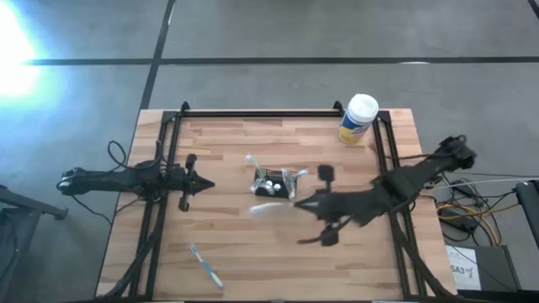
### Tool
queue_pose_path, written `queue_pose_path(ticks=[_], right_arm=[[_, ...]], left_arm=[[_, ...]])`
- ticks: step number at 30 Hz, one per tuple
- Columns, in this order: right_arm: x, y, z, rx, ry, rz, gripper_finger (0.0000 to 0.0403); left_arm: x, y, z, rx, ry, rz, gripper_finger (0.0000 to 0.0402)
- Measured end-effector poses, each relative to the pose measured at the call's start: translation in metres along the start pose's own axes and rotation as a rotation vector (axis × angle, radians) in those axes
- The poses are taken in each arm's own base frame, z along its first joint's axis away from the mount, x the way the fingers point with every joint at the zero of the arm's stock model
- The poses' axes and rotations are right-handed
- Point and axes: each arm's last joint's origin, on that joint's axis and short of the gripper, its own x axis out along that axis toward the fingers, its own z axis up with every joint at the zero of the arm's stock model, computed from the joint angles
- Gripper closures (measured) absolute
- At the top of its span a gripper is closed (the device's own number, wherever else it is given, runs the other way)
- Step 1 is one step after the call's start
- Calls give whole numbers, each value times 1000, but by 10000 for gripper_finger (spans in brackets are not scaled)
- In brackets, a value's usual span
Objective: Pick & Place toothbrushing station
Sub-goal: Put the violet toothbrush into the black mesh organizer
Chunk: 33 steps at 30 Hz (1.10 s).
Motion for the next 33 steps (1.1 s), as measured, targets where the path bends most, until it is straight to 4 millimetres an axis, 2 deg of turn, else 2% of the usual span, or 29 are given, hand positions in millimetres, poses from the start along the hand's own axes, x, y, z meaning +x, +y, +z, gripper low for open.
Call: queue_pose_path(ticks=[5, 21, 26, 33], right_arm=[[-35, -23, -23, -6, -131, -14, 395], [-108, -70, -96, 14, -401, -54, 394], [-124, -80, -117, 29, -443, -59, 394], [-132, -87, -159, -7, -465, -98, 394]], left_arm=[[0, 0, 5, 2, -39, 15, 383], [-1, 1, 7, 3, -60, 27, 383], [-1, 1, 8, 25, -62, 37, 383], [-1, 2, 8, 56, -62, 89, 383]])
